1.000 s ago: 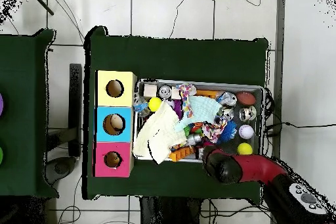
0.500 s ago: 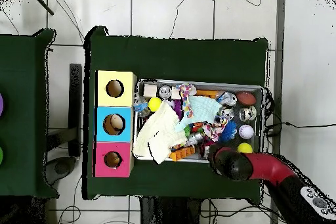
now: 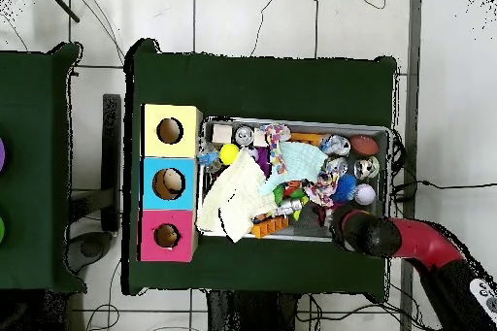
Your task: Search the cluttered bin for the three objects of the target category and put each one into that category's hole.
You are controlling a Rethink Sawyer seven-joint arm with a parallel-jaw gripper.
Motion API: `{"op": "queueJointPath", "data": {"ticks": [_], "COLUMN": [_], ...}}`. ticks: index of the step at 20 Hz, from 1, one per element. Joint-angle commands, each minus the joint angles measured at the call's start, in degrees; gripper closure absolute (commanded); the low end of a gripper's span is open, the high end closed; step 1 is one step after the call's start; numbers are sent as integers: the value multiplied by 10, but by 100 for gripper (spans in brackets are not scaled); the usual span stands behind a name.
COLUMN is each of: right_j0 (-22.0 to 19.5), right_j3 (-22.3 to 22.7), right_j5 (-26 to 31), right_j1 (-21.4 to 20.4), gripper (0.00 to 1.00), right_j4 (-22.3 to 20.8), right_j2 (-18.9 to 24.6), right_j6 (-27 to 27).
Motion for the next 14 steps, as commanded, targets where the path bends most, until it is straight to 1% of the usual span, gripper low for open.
{"op": "queueJointPath", "data": {"ticks": [1,3,7,10,14], "right_j0": [-34,-40,-53,-52,-50], "right_j3": [-209,-212,-207,-208,-214], "right_j5": [64,75,74,79,92], "right_j1": [17,20,22,19,12], "gripper": [0,0,0,0,0], "right_j4": [-93,-89,-80,-78,-77], "right_j2": [12,18,30,30,33], "right_j6": [-271,-283,-293,-294,-315]}}
